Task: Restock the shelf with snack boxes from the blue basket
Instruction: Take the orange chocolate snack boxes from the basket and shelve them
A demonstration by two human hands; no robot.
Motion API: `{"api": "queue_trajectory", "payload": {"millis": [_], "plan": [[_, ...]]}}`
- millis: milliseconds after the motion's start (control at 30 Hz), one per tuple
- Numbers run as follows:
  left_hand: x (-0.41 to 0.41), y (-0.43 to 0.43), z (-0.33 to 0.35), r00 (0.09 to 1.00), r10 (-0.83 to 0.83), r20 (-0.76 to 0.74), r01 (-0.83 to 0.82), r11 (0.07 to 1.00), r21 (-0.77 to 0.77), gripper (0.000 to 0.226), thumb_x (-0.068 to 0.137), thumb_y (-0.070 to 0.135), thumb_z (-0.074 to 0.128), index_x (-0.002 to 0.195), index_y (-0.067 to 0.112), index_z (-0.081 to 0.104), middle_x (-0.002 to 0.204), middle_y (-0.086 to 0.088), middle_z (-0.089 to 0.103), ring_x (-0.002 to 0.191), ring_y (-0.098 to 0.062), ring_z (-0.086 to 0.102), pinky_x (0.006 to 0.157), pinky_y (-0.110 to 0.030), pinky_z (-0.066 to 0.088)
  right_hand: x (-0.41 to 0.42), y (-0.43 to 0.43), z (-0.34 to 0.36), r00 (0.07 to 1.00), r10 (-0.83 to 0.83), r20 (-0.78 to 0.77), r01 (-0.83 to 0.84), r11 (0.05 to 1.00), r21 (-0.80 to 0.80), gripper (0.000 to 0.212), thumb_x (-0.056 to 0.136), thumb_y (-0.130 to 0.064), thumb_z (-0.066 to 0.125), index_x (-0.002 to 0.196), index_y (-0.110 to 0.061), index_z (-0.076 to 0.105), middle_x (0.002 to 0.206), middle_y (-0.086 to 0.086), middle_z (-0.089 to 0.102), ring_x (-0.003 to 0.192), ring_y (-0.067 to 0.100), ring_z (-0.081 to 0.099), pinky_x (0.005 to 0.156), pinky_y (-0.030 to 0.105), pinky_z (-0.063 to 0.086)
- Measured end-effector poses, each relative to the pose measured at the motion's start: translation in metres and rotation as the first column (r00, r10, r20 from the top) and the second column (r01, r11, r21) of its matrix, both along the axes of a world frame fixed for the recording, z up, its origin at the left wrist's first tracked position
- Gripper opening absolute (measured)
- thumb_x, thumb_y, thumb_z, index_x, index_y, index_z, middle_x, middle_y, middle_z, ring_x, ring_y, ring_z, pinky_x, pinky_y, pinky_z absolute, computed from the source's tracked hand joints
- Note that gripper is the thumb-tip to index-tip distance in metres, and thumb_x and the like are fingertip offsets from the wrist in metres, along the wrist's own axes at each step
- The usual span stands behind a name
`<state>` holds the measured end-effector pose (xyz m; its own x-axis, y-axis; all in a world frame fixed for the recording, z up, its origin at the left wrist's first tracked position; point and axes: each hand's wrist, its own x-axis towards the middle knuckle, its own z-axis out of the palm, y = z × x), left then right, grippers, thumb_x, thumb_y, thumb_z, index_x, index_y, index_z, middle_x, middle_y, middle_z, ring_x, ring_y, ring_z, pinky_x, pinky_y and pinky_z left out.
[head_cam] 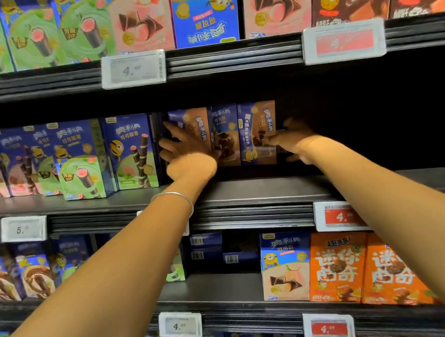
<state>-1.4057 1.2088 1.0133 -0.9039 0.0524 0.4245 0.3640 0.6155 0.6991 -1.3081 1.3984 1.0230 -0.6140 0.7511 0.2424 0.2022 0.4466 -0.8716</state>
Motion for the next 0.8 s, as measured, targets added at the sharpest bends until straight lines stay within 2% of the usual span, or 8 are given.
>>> {"api": "queue_trajectory", "payload": {"millis": [100, 233, 333, 433, 533, 667, 800], "plan": [[-0.008, 0.007, -0.001, 0.999, 0.048, -0.012, -0.048, 0.999, 0.002, 0.125, 0.087, 0.064, 0.075, 0.168, 0.015, -0.007, 0.166, -0.023, 0.019, 0.148, -0.043, 0.033, 0.116, -0.053, 0.037, -0.003, 0.004, 0.001, 0.999, 0.044, 0.018, -0.043, 0.998, -0.042, 0.047, 0.086, -0.034, 0.079, 0.122, -0.023, 0.052, 0.120, 0.003, 0.059, 0.098, 0.022, 0.057, 0.058, 0.033, 0.047], [-0.018, 0.010, -0.003, 0.998, 0.044, -0.055, -0.047, 0.997, -0.054, 0.117, 0.091, 0.055, 0.074, 0.168, 0.014, -0.003, 0.166, -0.024, 0.019, 0.147, -0.044, 0.036, 0.114, -0.056, 0.039, -0.003, 0.010, 0.004, 0.997, 0.083, 0.009, -0.082, 0.993, -0.085, 0.025, 0.089, -0.025, 0.076, 0.099, -0.024, 0.053, 0.117, 0.007, 0.062, 0.100, 0.025, 0.061, 0.058, 0.034, 0.051], [-0.024, 0.013, -0.004, 0.983, 0.146, -0.107, -0.151, 0.988, -0.038, 0.113, 0.094, 0.064, 0.066, 0.168, 0.017, -0.005, 0.162, -0.023, 0.028, 0.137, -0.043, 0.048, 0.105, -0.052, 0.047, -0.002, 0.013, 0.005, 0.995, 0.098, 0.002, -0.097, 0.991, -0.090, 0.025, 0.089, -0.025, 0.076, 0.094, -0.026, 0.052, 0.114, 0.006, 0.062, 0.094, 0.023, 0.062, 0.056, 0.032, 0.052], [-0.029, 0.015, -0.004, 0.985, 0.128, -0.114, -0.140, 0.985, -0.104, 0.132, 0.082, 0.072, 0.074, 0.167, 0.018, -0.011, 0.160, -0.025, 0.026, 0.134, -0.047, 0.050, 0.099, -0.056, 0.050, -0.002, 0.014, 0.004, 0.995, 0.096, -0.012, -0.096, 0.992, -0.079, 0.027, 0.087, -0.026, 0.078, 0.091, -0.028, 0.051, 0.107, 0.003, 0.061, 0.089, 0.020, 0.062, 0.057, 0.033, 0.052], [-0.030, 0.015, -0.005, 0.984, 0.130, -0.125, -0.143, 0.984, -0.107, 0.143, 0.072, 0.077, 0.079, 0.168, 0.018, -0.010, 0.159, -0.026, 0.028, 0.132, -0.049, 0.051, 0.099, -0.058, 0.050, -0.004, 0.013, 0.001, 0.994, 0.106, -0.021, -0.107, 0.991, -0.084, 0.028, 0.086, -0.025, 0.079, 0.091, -0.028, 0.052, 0.106, 0.002, 0.061, 0.093, 0.021, 0.063, 0.060, 0.034, 0.055], [-0.030, 0.013, -0.005, 0.982, 0.098, -0.160, -0.126, 0.976, -0.176, 0.145, 0.073, 0.070, 0.084, 0.167, 0.017, -0.013, 0.161, -0.028, 0.025, 0.135, -0.048, 0.049, 0.101, -0.058, 0.049, -0.005, 0.011, -0.005, 0.996, 0.071, -0.045, -0.072, 0.997, -0.018, 0.024, 0.090, -0.025, 0.075, 0.087, -0.028, 0.051, 0.102, 0.002, 0.062, 0.100, 0.024, 0.064, 0.071, 0.037, 0.058], [-0.031, 0.009, -0.003, 0.984, 0.053, -0.170, -0.098, 0.959, -0.266, 0.141, 0.077, 0.069, 0.080, 0.167, 0.016, -0.015, 0.168, -0.025, 0.014, 0.143, -0.048, 0.041, 0.105, -0.059, 0.047, -0.005, 0.011, -0.008, 0.998, 0.038, -0.040, -0.036, 0.998, 0.058, 0.025, 0.093, -0.024, 0.071, 0.083, -0.029, 0.049, 0.091, -0.003, 0.056, 0.095, 0.022, 0.061, 0.071, 0.036, 0.059]]}}
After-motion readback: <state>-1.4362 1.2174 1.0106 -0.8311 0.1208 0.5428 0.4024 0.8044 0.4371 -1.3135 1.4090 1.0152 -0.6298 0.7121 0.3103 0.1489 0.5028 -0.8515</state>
